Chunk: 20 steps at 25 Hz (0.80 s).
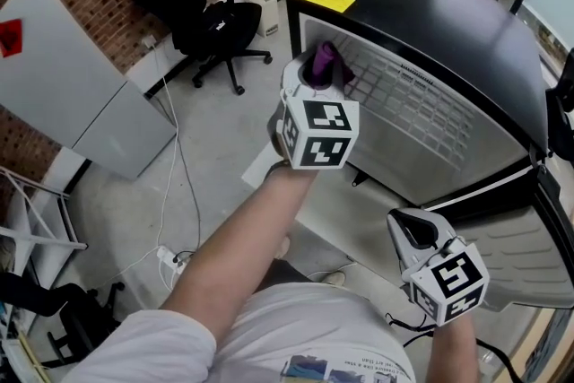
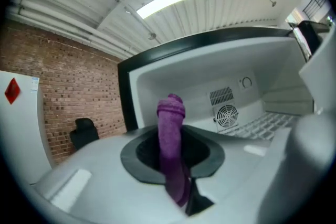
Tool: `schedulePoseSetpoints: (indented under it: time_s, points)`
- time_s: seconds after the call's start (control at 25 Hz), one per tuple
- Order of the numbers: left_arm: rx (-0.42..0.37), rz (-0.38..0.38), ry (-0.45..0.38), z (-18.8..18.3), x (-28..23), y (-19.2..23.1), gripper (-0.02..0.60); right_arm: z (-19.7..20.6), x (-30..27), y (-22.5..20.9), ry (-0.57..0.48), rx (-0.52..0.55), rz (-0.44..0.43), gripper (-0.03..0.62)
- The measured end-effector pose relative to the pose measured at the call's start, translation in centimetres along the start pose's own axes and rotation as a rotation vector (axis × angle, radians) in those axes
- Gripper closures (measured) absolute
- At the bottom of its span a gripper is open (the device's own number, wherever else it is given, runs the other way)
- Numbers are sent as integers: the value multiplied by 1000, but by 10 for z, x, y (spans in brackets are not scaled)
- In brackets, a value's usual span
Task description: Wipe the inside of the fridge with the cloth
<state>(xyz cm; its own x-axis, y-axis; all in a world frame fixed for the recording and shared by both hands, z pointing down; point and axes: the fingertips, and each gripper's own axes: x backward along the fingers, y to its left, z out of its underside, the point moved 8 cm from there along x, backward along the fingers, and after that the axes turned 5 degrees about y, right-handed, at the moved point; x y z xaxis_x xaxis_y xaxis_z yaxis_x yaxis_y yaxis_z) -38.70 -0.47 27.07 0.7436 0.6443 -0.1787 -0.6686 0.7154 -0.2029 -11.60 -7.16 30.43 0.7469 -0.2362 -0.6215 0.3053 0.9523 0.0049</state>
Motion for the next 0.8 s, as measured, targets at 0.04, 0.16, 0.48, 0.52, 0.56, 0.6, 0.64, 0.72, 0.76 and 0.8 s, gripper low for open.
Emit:
schedulePoseSetpoints:
  time_s: [0.04,0.16,0.48,0.52,0.56,0.6,0.64,0.72,0.76,0.8]
  points:
    - [0,-2,4,2,3,3,514,-1,-2,2,-2,3,-6,591]
    - [-8,-7,14,9,13,11,514,-3,-7,5,-6,8,-23,591]
    - [-24,26,-10,13,46,23,514,-13,-24,17,-5,15,-44,591]
    - [-26,44,-16,12,51,22,514,-15,-25,18,-6,15,-43,591]
    - [-33,66,-24,9,56,20,514,-16,-27,19,-6,12,-41,591]
    - [-50,89,-36,5,61,18,514,-17,-29,20,-7,8,-38,591]
    - [-74,115,-50,0,66,16,514,-18,-31,21,-7,2,-32,591]
    - [-104,185,-65,-9,75,9,514,-20,-34,23,-3,-16,-16,591]
    - [-110,228,-68,-12,78,3,514,-20,-34,24,1,-27,-5,591]
    - [-113,271,-72,-14,81,-4,514,-19,-34,25,5,-39,7,591]
